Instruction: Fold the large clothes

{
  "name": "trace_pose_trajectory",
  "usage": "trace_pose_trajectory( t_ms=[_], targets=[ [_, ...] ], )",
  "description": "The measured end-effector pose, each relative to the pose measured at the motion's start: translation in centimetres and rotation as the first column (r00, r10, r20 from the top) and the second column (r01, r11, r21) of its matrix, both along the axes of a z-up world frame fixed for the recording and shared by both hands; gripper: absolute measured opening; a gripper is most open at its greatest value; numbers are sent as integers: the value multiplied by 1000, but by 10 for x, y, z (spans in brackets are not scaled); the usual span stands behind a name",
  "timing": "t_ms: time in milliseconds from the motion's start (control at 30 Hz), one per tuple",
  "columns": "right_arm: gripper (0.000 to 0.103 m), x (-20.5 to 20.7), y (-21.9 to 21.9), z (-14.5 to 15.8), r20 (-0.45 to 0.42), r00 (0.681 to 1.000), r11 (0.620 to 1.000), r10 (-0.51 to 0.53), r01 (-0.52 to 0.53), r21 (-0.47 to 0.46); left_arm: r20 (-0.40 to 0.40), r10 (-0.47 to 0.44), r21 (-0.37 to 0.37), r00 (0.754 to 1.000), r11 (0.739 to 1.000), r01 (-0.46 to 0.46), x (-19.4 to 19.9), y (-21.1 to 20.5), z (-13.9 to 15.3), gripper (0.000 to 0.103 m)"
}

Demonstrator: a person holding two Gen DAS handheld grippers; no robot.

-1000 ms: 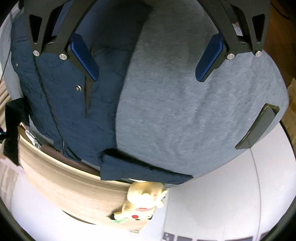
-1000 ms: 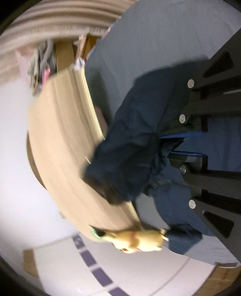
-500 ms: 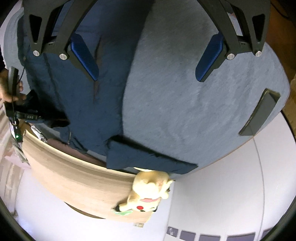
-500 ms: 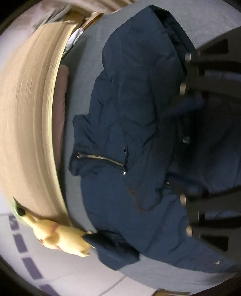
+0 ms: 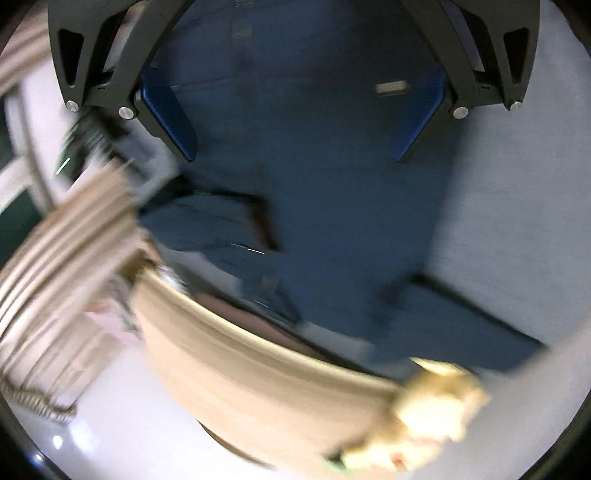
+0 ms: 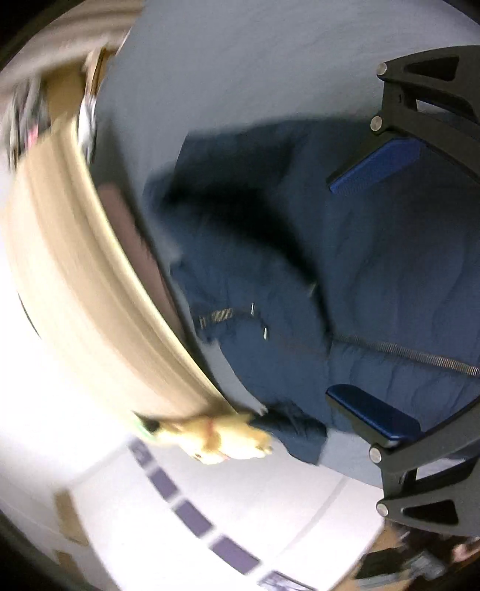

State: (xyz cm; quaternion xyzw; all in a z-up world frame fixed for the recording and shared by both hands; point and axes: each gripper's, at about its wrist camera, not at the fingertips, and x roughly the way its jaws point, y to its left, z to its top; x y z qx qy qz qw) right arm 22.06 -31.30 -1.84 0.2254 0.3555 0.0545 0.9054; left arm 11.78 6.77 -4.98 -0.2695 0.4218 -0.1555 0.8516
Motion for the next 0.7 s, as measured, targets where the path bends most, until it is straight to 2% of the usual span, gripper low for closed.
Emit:
trace_pose_trajectory(
  t_ms=[67,167,267,367,533,700],
  targets=[
    [103,-21,-10,-19,19,997,997,-72,72,11,-58,-62,-138,996,989,53,31,-23,-10,103],
    [103,-35,-18,-37,40,989,990,-142,142,1,-139,-136,-283,981,955,93,69,-53,-28,103],
    [103,-42,-25,-45,45,985,986,-166,165,23,-203,-147,-363,968,930,65,106,-80,-49,103],
    [103,-45,-34,-56,35,985,984,-169,166,62,-230,-129,-380,964,924,33,125,-96,-60,103],
    [103,-49,-39,-65,37,985,981,-169,164,104,-275,-95,-345,957,939,-6,154,-110,-77,103],
    [103,-49,-39,-67,45,985,980,-169,163,114,-316,-81,-338,945,940,-32,156,-116,-90,103]
  ],
)
